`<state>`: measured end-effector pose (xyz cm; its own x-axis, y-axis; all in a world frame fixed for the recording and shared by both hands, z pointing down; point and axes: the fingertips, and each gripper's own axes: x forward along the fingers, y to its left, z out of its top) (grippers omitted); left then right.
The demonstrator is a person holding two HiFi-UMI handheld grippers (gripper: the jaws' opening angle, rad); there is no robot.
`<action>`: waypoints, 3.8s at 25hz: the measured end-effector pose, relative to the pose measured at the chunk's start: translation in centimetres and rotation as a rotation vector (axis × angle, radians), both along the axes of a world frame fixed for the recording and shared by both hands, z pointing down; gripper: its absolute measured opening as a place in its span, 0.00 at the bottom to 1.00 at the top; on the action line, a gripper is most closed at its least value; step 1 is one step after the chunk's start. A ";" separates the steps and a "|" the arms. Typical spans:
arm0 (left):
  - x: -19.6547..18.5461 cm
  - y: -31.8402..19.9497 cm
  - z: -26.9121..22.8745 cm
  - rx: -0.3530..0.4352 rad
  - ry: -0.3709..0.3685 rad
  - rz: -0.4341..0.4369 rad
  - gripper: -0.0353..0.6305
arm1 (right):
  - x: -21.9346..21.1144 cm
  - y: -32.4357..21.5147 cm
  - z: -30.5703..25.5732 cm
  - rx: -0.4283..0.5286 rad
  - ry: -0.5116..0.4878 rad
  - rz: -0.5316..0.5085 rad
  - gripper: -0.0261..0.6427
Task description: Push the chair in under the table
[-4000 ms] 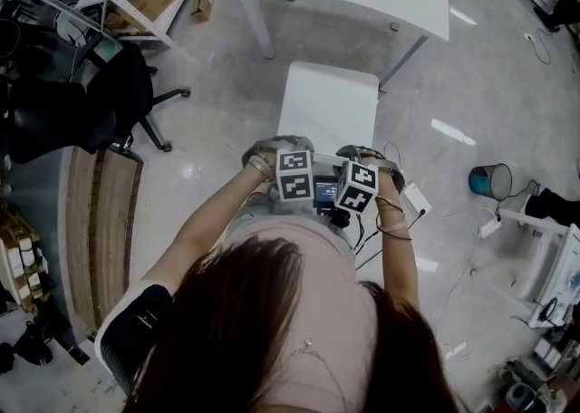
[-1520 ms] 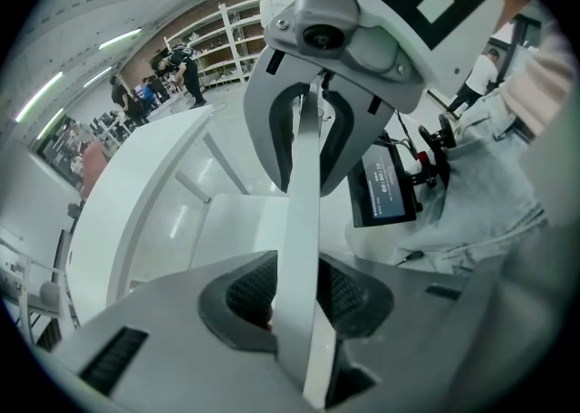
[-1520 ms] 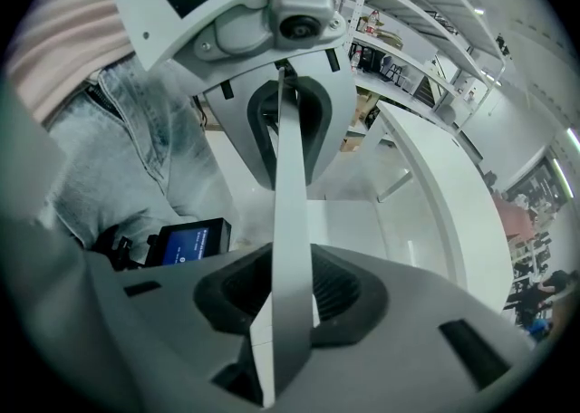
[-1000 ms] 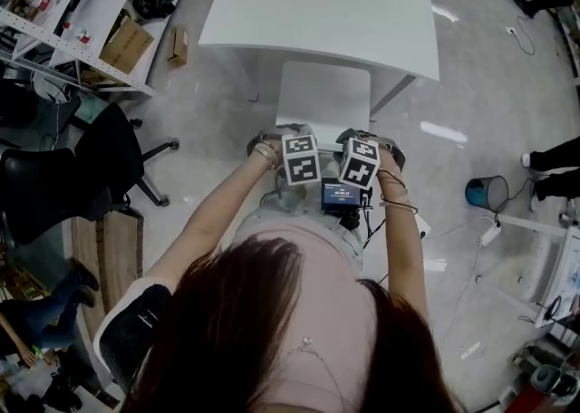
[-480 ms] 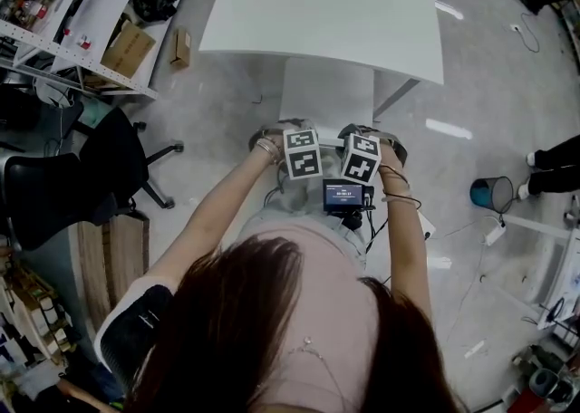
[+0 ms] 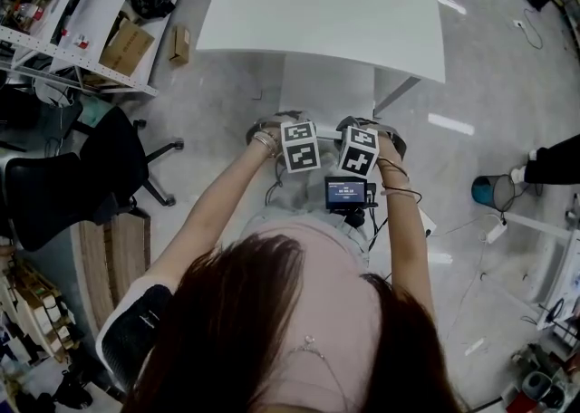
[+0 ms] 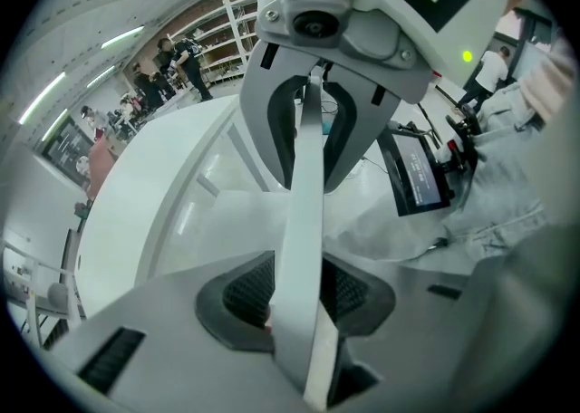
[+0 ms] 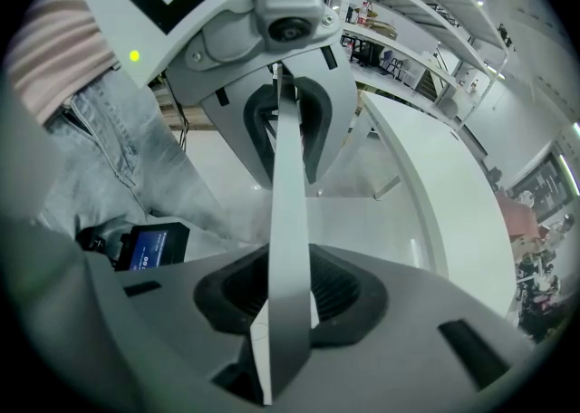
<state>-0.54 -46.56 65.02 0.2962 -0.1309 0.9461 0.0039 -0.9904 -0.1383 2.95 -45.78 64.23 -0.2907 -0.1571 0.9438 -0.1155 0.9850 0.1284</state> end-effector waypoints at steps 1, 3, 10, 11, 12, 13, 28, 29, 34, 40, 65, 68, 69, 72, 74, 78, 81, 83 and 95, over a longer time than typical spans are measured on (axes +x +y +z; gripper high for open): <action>0.0 -0.3 0.1 -0.001 -0.001 -0.002 0.25 | 0.0 -0.3 0.1 0.000 0.000 -0.001 0.22; -0.2 -0.9 0.3 -0.001 -0.003 -0.005 0.26 | -0.2 -0.8 0.2 0.001 0.000 -0.002 0.22; 0.1 -1.7 0.2 -0.007 -0.015 -0.012 0.26 | 0.1 -1.6 0.0 0.003 -0.004 0.001 0.22; 0.1 -1.8 0.2 -0.008 -0.016 -0.012 0.26 | 0.2 -1.7 0.0 0.000 -0.005 0.002 0.22; 0.2 -1.9 0.2 -0.008 -0.016 -0.012 0.26 | 0.3 -1.9 0.0 -0.001 -0.005 0.002 0.22; 0.3 -2.1 0.2 -0.007 -0.016 -0.012 0.26 | 0.3 -2.1 0.0 -0.002 -0.005 0.002 0.22; 1.0 -5.7 0.3 0.000 -0.022 -0.016 0.27 | 1.1 -5.6 0.1 -0.001 -0.002 0.000 0.22; 1.1 -5.9 0.3 0.000 -0.023 -0.017 0.27 | 1.2 -5.8 0.0 -0.001 -0.002 -0.001 0.22; 1.3 -7.1 0.3 -0.004 -0.026 -0.020 0.27 | 1.4 -7.0 0.0 -0.004 -0.004 -0.004 0.22; 1.4 -8.4 0.5 0.000 -0.033 -0.026 0.27 | 1.6 -8.2 0.1 0.001 -0.003 -0.009 0.22; 2.5 -13.6 0.7 -0.008 -0.054 -0.067 0.30 | 2.7 -13.2 0.1 -0.010 -0.008 -0.036 0.22; 2.6 -14.4 0.7 -0.006 -0.057 -0.071 0.31 | 2.9 -14.0 0.0 -0.003 -0.007 -0.043 0.22; 2.7 -14.6 0.7 -0.004 -0.059 -0.072 0.31 | 3.0 -14.2 0.0 0.000 -0.007 -0.045 0.22; 3.0 -15.5 0.8 0.003 -0.063 -0.075 0.31 | 3.3 -15.2 0.0 0.004 -0.009 -0.049 0.22; 3.1 -16.2 0.9 0.006 -0.064 -0.076 0.31 | 3.4 -15.8 0.1 0.006 -0.009 -0.052 0.22; 3.3 -17.2 0.9 0.007 -0.067 -0.082 0.31 | 3.6 -16.8 0.0 0.010 -0.008 -0.057 0.22; 3.1 -17.9 1.1 0.006 -0.073 -0.086 0.31 | 3.5 -17.5 0.2 0.014 -0.010 -0.059 0.22; 3.1 -18.3 1.2 0.007 -0.074 -0.086 0.31 | 3.4 -17.9 0.3 0.014 -0.011 -0.060 0.22; 3.2 -19.9 1.4 0.008 -0.084 -0.090 0.32 | 3.6 -19.5 0.3 0.009 -0.008 -0.064 0.22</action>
